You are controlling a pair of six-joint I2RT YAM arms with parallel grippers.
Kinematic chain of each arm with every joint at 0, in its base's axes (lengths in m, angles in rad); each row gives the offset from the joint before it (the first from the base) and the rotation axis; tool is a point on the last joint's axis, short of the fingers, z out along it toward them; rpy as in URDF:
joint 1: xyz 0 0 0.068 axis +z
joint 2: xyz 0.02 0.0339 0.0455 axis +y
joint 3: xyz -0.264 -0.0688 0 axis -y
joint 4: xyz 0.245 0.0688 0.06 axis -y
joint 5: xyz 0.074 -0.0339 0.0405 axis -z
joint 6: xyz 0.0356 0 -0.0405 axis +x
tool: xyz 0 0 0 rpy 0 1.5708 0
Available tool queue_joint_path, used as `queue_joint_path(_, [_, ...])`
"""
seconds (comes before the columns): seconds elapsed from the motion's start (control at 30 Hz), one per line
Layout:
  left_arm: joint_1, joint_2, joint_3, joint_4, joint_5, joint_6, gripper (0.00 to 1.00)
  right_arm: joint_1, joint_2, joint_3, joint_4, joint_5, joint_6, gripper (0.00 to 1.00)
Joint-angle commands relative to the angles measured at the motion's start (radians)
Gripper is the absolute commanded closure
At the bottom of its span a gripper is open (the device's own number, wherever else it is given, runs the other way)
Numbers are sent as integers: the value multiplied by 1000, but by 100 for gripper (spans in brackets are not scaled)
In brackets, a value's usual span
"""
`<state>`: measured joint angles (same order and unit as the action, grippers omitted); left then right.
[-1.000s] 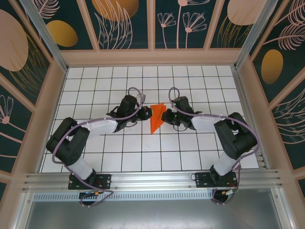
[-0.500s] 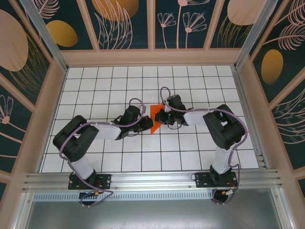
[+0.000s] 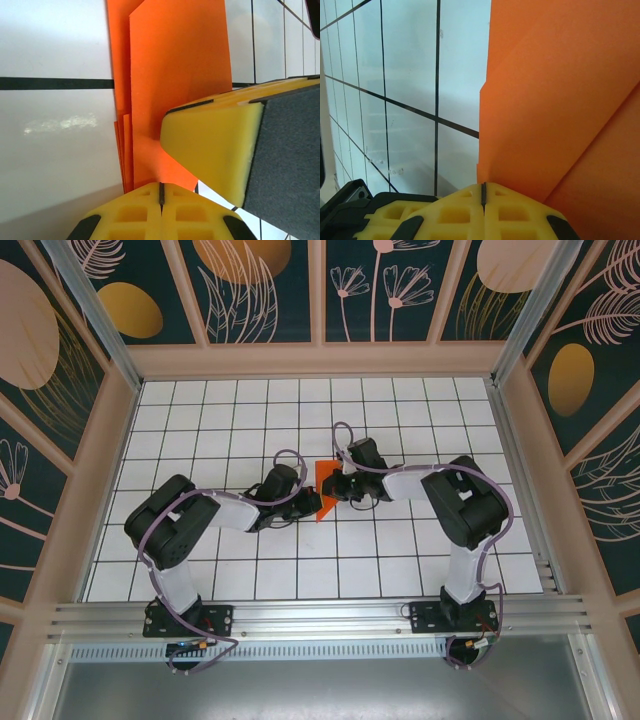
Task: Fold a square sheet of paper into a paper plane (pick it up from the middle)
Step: Fourth fold the wing at the center of the table.
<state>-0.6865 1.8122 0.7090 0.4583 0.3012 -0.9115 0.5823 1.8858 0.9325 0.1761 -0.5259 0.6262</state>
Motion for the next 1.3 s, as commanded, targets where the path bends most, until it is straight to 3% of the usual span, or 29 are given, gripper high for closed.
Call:
queue_joint_path(0.0, [-2,9,8,-43,-27,-13,100,12,8,16,-19,-26,-26,98])
queue_joint_path(0.47, [-3,21,-13,-91,-34,-44,100,23,86,57,-80,27,-36,98])
queue_joint_path(1.27, [-5,15,-62,-136,-7,0,100,-127,244,299,-131,63,-88,98])
